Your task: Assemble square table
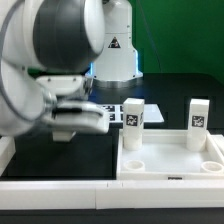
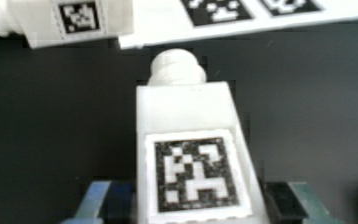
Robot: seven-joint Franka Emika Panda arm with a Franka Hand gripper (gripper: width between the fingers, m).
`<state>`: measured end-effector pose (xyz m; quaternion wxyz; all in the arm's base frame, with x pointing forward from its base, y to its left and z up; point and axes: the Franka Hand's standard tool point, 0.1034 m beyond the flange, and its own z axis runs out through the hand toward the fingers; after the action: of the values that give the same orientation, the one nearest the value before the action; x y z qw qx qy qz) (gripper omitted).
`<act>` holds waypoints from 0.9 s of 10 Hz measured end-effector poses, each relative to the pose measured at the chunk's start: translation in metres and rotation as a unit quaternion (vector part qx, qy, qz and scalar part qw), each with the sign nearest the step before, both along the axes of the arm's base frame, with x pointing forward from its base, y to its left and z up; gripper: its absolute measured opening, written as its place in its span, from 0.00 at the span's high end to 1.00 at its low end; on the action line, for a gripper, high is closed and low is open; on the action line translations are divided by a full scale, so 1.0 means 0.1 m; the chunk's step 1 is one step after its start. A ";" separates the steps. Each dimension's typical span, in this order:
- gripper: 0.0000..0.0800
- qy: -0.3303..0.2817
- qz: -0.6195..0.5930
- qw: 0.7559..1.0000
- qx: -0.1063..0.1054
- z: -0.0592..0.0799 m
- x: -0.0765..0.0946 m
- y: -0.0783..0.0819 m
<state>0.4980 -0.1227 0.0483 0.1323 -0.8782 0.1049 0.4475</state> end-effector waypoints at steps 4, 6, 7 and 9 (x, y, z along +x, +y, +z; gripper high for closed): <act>0.64 -0.136 -0.009 0.989 -0.048 0.12 0.30 -0.06; 0.64 -0.199 -0.004 0.978 -0.066 0.35 0.54 0.12; 0.64 -0.261 0.009 0.962 -0.074 0.52 0.79 0.33; 0.64 -0.352 0.037 0.932 -0.082 0.83 0.96 0.62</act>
Offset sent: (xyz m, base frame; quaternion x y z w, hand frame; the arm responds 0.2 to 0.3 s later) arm 0.0000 0.0000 0.0000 0.0000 0.1296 0.0000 0.9916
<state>0.5942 -0.0605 0.1311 0.0713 -0.9904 0.0560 0.1043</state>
